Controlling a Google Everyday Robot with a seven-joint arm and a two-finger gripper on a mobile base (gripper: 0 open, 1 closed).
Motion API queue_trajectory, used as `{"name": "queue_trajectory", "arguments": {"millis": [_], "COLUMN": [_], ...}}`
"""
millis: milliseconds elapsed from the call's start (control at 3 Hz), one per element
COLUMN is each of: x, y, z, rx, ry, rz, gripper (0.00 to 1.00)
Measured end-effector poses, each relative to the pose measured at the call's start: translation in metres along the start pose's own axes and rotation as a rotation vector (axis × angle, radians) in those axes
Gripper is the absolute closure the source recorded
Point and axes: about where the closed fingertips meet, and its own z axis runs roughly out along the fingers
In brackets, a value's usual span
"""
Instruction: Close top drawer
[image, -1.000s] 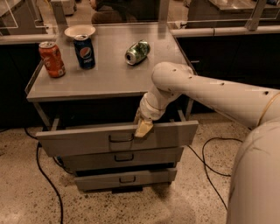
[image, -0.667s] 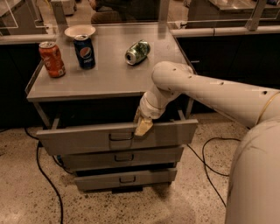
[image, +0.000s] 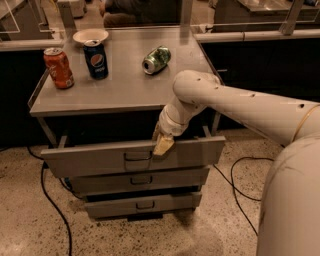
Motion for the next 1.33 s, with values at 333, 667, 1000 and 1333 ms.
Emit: {"name": "queue_trajectory", "arguments": {"millis": [333, 667, 1000, 1333], "x": [-0.0001, 0.0004, -0.0004, -0.0002], "y": [-0.0001, -0.0016, -0.0005, -0.0006], "z": [-0.0003, 0.0004, 0.0001, 0.0001], "rx": [0.000, 0.005, 0.005, 0.008], "ry": [0.000, 0.000, 0.000, 0.000], "rz": [0.000, -0.005, -0.005, -0.007], "gripper": [1.00, 1.00, 1.00, 1.00]}}
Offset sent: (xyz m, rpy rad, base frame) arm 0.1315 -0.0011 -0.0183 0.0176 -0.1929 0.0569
